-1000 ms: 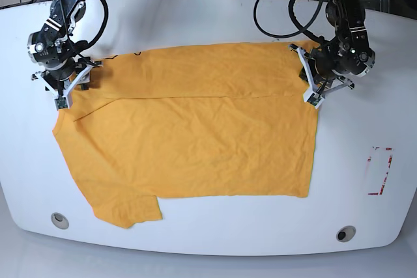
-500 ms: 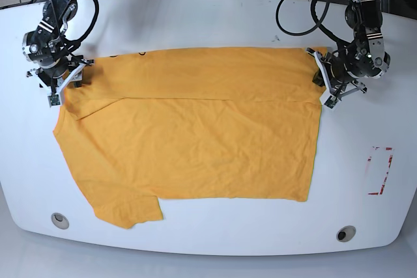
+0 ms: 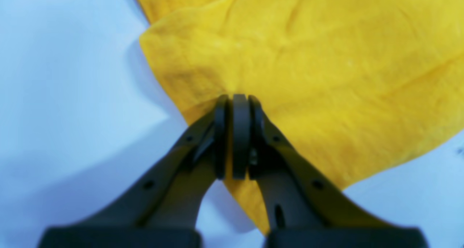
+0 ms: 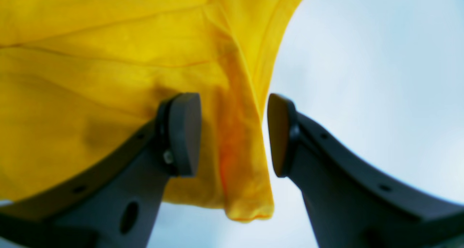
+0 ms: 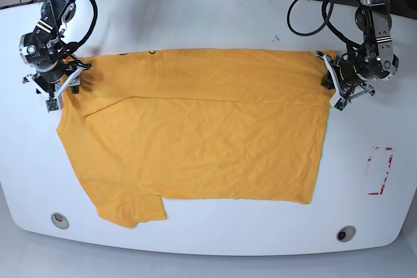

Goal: Layout the t-shirt on the table in an organized manner, then fold the t-shirt properly
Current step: 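Pull the shoulder edge taut between both grippers to smooth the shirt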

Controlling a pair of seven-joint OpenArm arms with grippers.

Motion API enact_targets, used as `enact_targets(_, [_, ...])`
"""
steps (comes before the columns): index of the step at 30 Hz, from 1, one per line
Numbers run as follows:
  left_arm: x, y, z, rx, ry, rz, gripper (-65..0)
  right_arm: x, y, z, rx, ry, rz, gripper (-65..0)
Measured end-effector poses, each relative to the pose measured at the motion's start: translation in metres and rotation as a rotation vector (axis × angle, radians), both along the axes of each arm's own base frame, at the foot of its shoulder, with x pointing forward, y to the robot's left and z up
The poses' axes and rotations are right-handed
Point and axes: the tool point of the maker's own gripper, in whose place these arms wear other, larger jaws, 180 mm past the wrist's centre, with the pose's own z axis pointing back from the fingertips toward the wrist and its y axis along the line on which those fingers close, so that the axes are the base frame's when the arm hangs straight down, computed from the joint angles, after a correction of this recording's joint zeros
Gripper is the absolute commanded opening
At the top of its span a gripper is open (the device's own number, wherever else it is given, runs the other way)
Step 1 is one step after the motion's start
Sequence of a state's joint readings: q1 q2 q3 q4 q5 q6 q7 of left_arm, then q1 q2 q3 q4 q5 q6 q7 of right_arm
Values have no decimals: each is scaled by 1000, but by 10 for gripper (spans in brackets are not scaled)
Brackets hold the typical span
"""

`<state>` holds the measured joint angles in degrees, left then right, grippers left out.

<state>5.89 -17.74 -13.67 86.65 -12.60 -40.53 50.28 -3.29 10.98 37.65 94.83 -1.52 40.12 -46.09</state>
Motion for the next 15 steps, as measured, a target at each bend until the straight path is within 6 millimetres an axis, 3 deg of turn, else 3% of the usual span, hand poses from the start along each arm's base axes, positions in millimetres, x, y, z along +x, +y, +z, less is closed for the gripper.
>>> enact_targets(10, [-13,44,2,88,31,73,-650,-13,11,-15,32,42,-5,-380])
enact_targets(15, [-16,53,4,116,42,70,-650,-23,21,-27,60,69,-19,-380])
